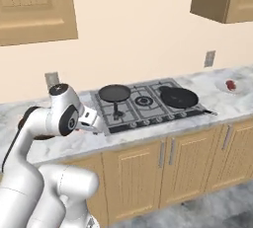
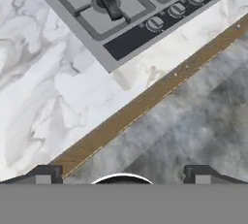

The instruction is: Place one of the steaks on the plate and the other in the bowl. Then place the bowl in the fridge.

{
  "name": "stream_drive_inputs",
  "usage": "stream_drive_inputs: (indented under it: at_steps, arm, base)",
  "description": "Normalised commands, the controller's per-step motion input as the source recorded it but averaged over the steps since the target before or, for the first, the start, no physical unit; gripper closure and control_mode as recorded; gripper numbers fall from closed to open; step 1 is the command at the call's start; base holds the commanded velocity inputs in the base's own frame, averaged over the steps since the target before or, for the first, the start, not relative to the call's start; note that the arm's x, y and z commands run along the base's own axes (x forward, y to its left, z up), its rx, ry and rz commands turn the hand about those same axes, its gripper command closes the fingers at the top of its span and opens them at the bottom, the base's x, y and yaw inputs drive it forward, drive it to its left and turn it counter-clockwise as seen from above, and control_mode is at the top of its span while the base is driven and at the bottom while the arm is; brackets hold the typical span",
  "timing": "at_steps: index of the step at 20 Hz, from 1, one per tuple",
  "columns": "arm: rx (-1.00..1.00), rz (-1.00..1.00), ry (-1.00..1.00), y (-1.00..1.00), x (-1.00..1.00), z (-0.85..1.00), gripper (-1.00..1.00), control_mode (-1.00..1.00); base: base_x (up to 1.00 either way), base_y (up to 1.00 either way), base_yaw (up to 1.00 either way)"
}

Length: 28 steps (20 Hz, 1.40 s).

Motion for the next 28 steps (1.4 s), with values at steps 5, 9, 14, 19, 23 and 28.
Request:
stream_drive_inputs:
  at_steps: [5, 9, 14, 19, 23, 28]
  arm:
    - [0.00, 0.00, 0.00, 0.00, 0.00, 0.00, -1.00, 1.00]
    - [0.00, 0.00, 0.00, 0.00, 0.00, 0.00, -1.00, 1.00]
    - [0.00, 0.00, 0.00, 0.00, 0.00, 0.00, -1.00, 1.00]
    - [0.00, 0.00, 0.00, 0.00, 0.00, 0.00, -1.00, 1.00]
    - [0.00, 0.00, 0.00, 0.00, 0.00, 0.00, -1.00, 1.00]
    - [0.00, 0.00, 0.00, 0.00, 0.00, 0.00, -1.00, 1.00]
  base:
    - [0.03, -0.98, -0.76]
    - [0.04, -0.93, -0.76]
    - [0.13, -0.55, -0.74]
    - [0.18, -0.36, -0.79]
    - [0.05, -0.30, -0.86]
    - [0.01, -0.24, -0.92]
